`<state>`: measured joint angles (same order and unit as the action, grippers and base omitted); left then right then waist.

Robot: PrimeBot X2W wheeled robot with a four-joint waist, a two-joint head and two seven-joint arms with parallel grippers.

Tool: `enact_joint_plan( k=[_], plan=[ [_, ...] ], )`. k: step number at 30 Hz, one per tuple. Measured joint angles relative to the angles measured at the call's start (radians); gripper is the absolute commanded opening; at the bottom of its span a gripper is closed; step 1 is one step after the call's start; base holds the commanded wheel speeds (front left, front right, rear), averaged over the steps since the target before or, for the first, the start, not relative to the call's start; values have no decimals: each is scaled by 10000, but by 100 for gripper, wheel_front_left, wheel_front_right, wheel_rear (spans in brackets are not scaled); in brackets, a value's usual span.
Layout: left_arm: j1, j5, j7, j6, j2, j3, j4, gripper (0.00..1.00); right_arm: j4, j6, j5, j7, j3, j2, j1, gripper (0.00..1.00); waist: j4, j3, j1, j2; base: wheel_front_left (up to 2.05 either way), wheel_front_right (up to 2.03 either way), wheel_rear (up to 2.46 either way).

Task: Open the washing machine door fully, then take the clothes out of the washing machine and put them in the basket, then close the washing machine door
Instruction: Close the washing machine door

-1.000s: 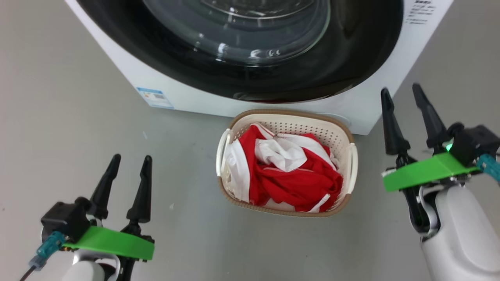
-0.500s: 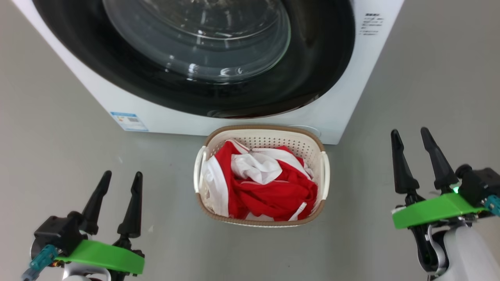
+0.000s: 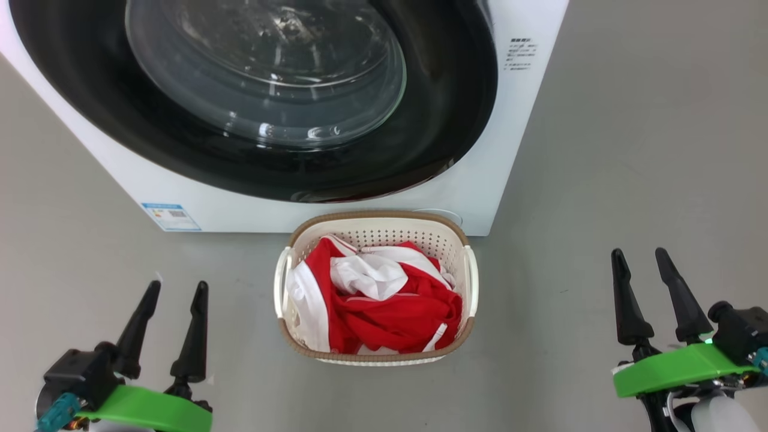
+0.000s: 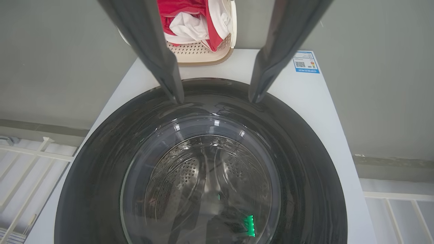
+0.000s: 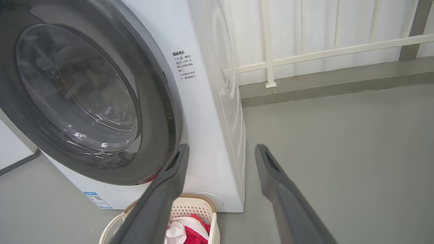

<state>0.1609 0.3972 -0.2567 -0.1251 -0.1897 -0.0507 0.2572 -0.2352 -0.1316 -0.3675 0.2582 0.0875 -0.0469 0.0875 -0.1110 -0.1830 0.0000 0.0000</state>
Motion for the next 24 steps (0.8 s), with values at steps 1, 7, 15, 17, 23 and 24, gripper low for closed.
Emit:
enact_joint_plan(
  k=[1, 7, 15, 17, 23, 24],
  plan=[
    [0, 0, 0, 0, 0, 0, 0, 100, 0, 0, 0, 0, 0, 0, 0, 100, 0, 0, 0, 0, 0, 0, 0],
    [-208, -2, 0, 0, -13, 31, -19, 100, 36, 0, -25, 0, 77, 13, -396, 100, 158, 178, 0, 0, 0, 0, 0],
    [-401, -4, 0, 0, -63, 54, -19, 100, 86, 0, -111, 0, 180, 46, -769, 100, 309, 320, 0, 0, 0, 0, 0],
    [-407, -17, 0, 0, -63, 69, -23, 100, 94, 0, -113, 0, 184, 48, -851, 100, 334, 339, 0, 0, 0, 0, 0],
    [-543, -17, 0, 0, -59, 92, -58, 100, 98, 0, -123, 0, 201, 52, -905, 100, 396, 370, 0, 0, 0, 0, 0],
    [-569, -17, 0, 0, -58, 90, -58, 100, 98, 0, -123, 0, 211, 52, -907, 100, 400, 365, 0, 0, 0, 0, 0]
  ],
)
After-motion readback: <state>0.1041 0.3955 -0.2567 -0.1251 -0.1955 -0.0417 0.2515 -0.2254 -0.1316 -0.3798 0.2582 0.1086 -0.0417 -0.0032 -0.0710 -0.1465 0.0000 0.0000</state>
